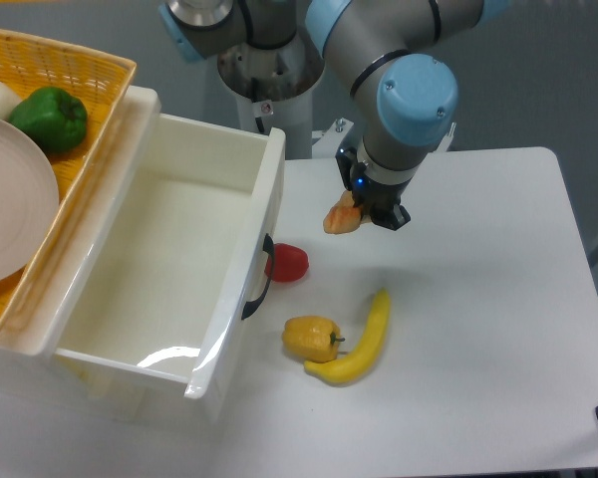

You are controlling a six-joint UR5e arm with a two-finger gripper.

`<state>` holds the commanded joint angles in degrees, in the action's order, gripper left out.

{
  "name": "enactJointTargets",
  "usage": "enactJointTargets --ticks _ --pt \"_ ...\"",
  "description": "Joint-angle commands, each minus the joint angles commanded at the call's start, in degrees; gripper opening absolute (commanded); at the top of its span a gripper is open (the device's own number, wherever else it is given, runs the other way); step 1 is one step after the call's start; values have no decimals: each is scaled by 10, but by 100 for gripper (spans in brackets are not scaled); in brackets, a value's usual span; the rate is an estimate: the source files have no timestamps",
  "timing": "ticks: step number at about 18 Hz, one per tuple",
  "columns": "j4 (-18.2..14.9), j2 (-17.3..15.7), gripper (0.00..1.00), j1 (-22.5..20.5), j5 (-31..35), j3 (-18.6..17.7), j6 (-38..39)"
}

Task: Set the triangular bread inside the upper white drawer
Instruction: 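Close the gripper on the triangular bread slice and lift it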

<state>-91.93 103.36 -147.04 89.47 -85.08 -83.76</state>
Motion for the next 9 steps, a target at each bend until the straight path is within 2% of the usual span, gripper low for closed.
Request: enactJointTargets --ticks 9 --pt "0 0 20 -3 -2 -1 4"
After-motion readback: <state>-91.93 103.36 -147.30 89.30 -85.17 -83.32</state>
